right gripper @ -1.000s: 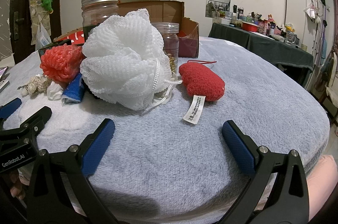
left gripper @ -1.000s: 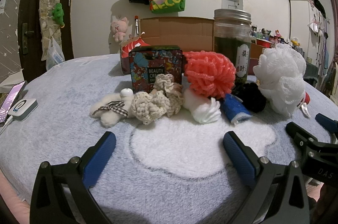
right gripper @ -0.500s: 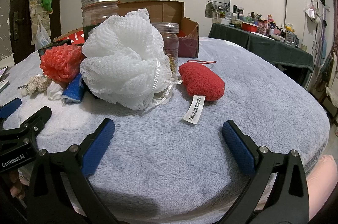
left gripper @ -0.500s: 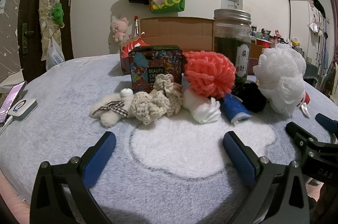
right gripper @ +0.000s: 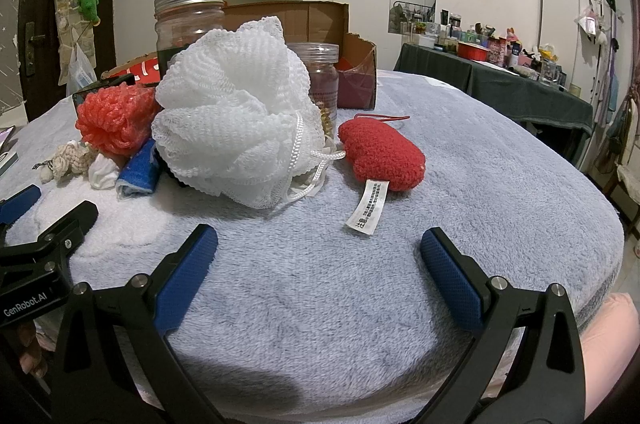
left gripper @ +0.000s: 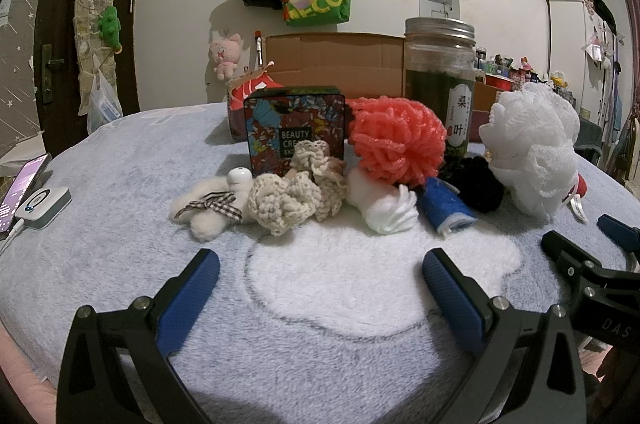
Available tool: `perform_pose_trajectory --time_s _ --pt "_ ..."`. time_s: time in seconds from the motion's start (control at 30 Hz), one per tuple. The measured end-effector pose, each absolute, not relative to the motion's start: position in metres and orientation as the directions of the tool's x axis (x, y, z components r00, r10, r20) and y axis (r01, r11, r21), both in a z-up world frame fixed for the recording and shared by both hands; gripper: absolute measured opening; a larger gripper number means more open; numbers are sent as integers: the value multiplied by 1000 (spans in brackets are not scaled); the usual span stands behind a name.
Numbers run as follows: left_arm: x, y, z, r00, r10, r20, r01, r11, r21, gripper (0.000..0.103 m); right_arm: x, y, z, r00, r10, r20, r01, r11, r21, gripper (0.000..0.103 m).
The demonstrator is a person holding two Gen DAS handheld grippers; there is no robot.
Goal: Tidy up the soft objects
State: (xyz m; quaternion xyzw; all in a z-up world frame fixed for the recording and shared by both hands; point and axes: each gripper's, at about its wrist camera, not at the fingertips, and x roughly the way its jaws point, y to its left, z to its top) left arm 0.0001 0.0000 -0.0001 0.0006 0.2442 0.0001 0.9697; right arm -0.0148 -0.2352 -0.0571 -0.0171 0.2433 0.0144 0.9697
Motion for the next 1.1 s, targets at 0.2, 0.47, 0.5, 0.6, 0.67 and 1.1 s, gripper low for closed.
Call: perform_pose_trajectory --time_s 0.2,0.47,0.5,0.6,0.67,1.1 --pt "0 0 0 880 -1 -474 2 1000 1 103 -15 -235 -57 881 19 -472 -36 999 -26 103" --pt "0 0 0 880 -2 -475 3 1000 1 103 -16 -234 -56 879 23 -476 -40 999 -26 103" --pt "0 0 0 878 -5 -478 6 1000 0 103 -16 -234 -56 878 25 -478 -42 999 -25 103" --pt "2 -3 3 870 -16 -493 19 1000 1 103 -16 -236 -53 871 37 -490 -53 998 -19 103" --pt "9 1 10 864 -41 -502 45 999 -6 103 -14 -240 -51 869 51 -492 -63 998 -9 103" --pt "21 -6 49 879 -134 -458 145 989 -10 103 -5 -258 3 864 263 -428 -236 965 116 103"
